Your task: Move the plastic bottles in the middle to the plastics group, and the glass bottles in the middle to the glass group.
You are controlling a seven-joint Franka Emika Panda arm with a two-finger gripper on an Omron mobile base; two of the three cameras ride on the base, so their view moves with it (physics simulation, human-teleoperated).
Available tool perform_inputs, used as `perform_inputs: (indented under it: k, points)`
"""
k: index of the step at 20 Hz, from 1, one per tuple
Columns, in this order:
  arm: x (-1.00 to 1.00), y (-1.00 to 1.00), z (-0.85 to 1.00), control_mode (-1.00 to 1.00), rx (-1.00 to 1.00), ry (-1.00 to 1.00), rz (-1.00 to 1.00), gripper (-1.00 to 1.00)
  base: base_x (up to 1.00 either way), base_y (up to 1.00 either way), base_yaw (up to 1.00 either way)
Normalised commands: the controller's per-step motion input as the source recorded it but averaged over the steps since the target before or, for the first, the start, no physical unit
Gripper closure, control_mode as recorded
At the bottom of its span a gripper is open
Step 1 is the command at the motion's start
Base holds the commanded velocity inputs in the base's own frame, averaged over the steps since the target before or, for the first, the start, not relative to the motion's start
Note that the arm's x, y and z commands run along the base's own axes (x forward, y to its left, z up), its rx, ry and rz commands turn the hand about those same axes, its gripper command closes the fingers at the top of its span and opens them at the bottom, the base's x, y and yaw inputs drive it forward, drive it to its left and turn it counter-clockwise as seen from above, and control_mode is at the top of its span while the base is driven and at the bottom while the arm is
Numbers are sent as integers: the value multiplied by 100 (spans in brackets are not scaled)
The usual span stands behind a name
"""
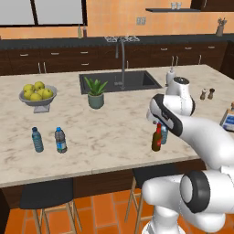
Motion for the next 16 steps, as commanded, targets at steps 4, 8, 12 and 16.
perform_inputs:
  k: [4,8,12,16]
  points:
    - [21,-3,-15,-100,-2,-6,6,-100,0,0,0]
    - [0,-1,-34,-100,-7,-1,2,-100,0,0,0]
    - [0,0,-38,-100,-6,0,0,-100,0,0,0]
    - [3,0,-28,-100,-2,0,0,-100,0,0,0]
